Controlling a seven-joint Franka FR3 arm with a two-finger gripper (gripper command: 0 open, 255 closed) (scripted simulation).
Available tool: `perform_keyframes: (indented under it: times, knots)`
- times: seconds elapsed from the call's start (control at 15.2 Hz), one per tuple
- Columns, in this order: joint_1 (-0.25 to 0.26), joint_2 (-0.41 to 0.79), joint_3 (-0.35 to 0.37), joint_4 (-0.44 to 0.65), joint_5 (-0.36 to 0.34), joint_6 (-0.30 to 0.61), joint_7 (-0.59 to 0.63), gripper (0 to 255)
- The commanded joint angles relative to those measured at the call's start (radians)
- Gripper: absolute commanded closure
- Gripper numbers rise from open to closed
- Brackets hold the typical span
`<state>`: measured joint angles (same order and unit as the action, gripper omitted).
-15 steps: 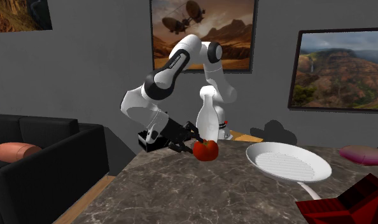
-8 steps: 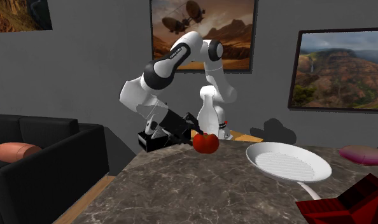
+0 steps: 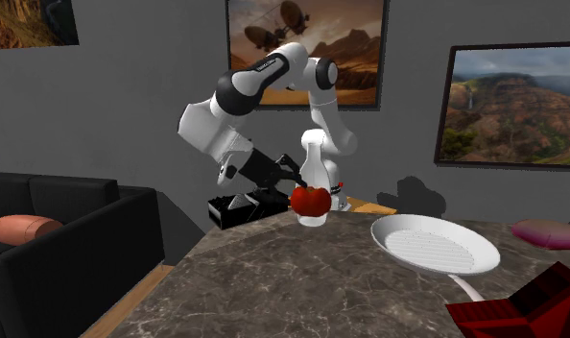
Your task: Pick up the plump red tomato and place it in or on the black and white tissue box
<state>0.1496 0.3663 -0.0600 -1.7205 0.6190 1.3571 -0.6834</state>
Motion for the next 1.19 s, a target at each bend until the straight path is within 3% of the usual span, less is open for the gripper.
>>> perform_keyframes:
  times: [0.0,0.99,1.12]
  knots:
    - [-0.001,-0.011,0.0,0.01,0.001,-0.018,0.012,255]
    - [-0.014,-0.065,0.0,0.119,0.02,-0.156,0.103,255]
    - [-0.041,-0.069,-0.018,0.121,-0.002,-0.186,0.068,255]
